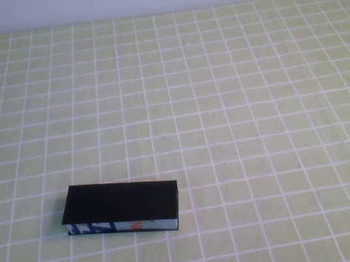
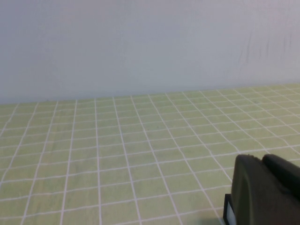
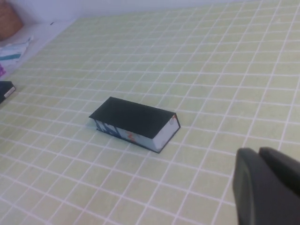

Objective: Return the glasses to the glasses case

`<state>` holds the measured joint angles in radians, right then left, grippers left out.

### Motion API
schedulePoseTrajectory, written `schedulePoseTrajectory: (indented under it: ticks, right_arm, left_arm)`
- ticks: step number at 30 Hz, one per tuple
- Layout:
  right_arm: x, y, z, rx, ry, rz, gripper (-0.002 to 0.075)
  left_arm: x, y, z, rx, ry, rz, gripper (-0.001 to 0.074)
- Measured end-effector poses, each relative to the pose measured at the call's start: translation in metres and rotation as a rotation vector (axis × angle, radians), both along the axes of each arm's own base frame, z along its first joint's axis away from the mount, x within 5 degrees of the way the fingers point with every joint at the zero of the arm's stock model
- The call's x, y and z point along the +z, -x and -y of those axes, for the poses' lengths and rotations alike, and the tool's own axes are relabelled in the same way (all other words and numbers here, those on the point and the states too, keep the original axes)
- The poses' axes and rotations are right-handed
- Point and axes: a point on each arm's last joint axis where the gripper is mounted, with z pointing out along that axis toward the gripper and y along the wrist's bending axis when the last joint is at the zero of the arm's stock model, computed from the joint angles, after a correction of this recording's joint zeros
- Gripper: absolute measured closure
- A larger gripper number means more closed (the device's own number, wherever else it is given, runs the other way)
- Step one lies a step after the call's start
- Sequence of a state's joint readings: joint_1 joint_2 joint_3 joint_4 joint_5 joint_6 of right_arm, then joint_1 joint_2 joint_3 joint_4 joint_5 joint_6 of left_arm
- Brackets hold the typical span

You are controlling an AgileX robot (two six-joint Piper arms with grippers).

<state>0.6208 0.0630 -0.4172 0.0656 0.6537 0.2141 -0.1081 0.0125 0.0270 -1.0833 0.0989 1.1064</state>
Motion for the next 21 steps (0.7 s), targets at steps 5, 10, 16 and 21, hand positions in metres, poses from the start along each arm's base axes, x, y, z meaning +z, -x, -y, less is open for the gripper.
schedulePoseTrajectory:
  ticks: [5,10,16,21]
  right_arm:
    - [-0.033,-0.011,-0.006,-0.014,0.048,-0.043,0.0737]
    - [-0.056,-0.018,-0.007,-0.036,0.111,-0.040,0.0737]
    - [-0.072,-0.028,-0.008,-0.083,0.125,0.106,0.0737]
    - [-0.083,-0.038,0.000,-0.302,0.093,0.160,0.0737]
  left_arm:
    - [0.000,0.000,0.000,0.000,0.000,0.000,0.0737]
    - [0.000,0.000,0.000,0.000,0.000,0.000,0.0737]
    - [0.000,0.000,0.000,0.000,0.000,0.000,0.0737]
    - [0.000,0.000,0.000,0.000,0.000,0.000,0.0737]
